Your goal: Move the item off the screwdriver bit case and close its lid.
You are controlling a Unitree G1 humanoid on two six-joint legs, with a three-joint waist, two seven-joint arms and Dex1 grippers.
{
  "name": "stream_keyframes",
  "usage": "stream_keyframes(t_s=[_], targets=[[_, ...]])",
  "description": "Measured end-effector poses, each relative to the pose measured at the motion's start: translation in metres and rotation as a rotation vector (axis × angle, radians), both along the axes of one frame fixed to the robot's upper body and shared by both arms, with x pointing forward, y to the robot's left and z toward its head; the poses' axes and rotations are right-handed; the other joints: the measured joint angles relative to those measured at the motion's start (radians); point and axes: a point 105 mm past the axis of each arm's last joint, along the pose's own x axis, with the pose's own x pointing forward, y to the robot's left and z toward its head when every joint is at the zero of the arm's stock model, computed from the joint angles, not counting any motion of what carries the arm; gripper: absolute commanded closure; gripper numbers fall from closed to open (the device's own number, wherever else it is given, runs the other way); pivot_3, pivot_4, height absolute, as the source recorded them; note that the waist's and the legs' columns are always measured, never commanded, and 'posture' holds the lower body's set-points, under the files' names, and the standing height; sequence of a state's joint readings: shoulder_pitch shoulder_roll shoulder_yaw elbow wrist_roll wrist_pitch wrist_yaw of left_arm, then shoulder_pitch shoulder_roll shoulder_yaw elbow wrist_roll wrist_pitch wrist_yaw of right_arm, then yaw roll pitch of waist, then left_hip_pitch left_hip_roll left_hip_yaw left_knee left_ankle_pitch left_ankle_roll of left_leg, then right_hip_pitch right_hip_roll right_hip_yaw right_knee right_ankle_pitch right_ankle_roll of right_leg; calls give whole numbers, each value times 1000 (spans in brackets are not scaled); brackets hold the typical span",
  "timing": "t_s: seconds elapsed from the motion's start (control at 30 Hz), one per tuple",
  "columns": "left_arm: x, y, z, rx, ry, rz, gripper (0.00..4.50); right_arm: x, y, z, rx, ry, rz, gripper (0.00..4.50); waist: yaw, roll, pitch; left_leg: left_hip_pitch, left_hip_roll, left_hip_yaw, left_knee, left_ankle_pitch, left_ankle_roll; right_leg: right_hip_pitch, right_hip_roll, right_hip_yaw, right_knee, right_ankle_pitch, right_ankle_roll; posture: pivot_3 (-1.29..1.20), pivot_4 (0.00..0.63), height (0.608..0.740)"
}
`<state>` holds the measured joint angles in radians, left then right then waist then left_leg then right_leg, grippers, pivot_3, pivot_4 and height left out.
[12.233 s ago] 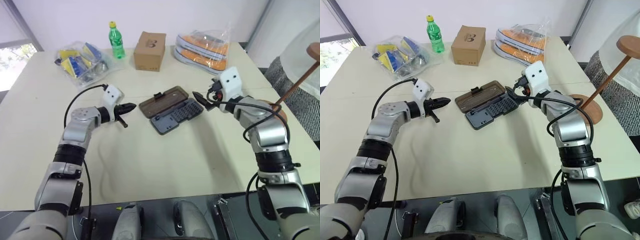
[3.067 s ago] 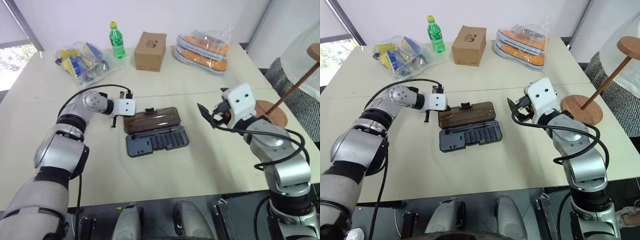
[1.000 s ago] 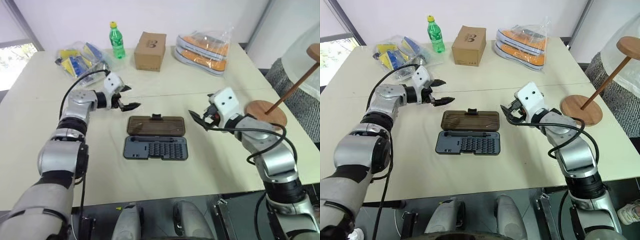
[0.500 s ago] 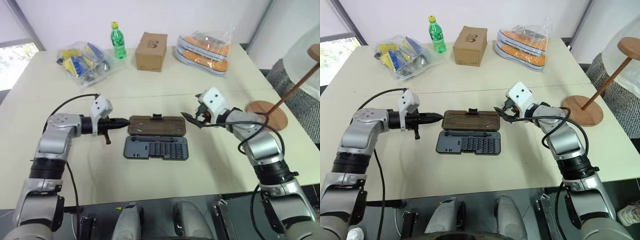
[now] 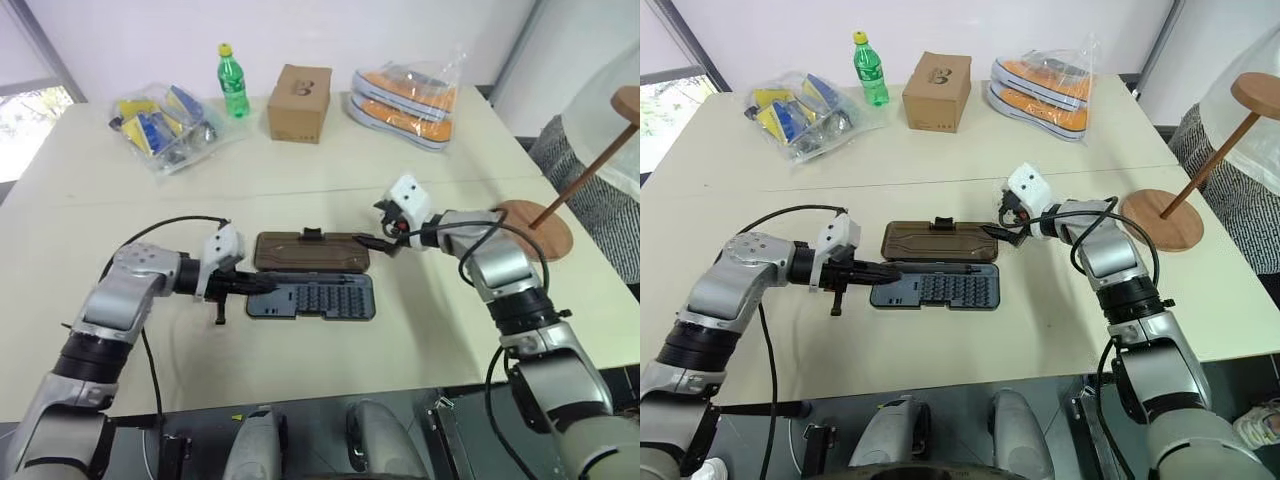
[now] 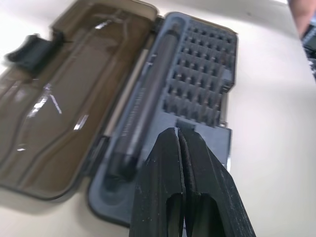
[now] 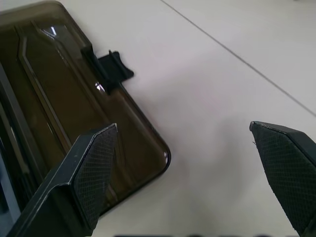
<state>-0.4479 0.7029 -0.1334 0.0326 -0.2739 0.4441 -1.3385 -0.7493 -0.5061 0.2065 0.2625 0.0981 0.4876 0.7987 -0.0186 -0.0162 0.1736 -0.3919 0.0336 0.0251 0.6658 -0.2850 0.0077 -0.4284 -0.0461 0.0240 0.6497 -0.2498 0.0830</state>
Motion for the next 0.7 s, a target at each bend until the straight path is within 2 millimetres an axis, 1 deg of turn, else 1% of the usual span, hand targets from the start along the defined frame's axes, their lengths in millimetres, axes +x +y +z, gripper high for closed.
stream_keyframes(t_s=[0.1, 0.2, 0.47, 0.7], targets=[[-1, 3, -9, 21, 28, -8, 4445, 3, 1, 4, -18, -3, 6, 0, 1, 0, 0, 0, 0, 0, 0, 0, 0, 0, 0, 0, 0, 0, 0, 0, 150, 740], [-1, 7, -15, 50, 34, -9, 4445, 7, 0, 3, -34, 8, 2, 0, 1, 0, 0, 0, 0, 0, 0, 0, 0, 0, 0, 0, 0, 0, 0, 0, 150, 740], [6, 8, -17, 41, -1, -17, 4445, 19, 1, -8, -111, 43, -6, 0, 0, 1, 0, 0, 0, 1, 0, 0, 0, 0, 0, 0, 0, 0, 0, 0, 150, 740], [10, 7, -18, 44, -38, -17, 4445, 20, 7, -17, -216, 62, 59, 0, 0, 1, -1, 0, 0, 0, 0, 0, 0, 0, 0, 0, 0, 0, 0, 0, 150, 740]])
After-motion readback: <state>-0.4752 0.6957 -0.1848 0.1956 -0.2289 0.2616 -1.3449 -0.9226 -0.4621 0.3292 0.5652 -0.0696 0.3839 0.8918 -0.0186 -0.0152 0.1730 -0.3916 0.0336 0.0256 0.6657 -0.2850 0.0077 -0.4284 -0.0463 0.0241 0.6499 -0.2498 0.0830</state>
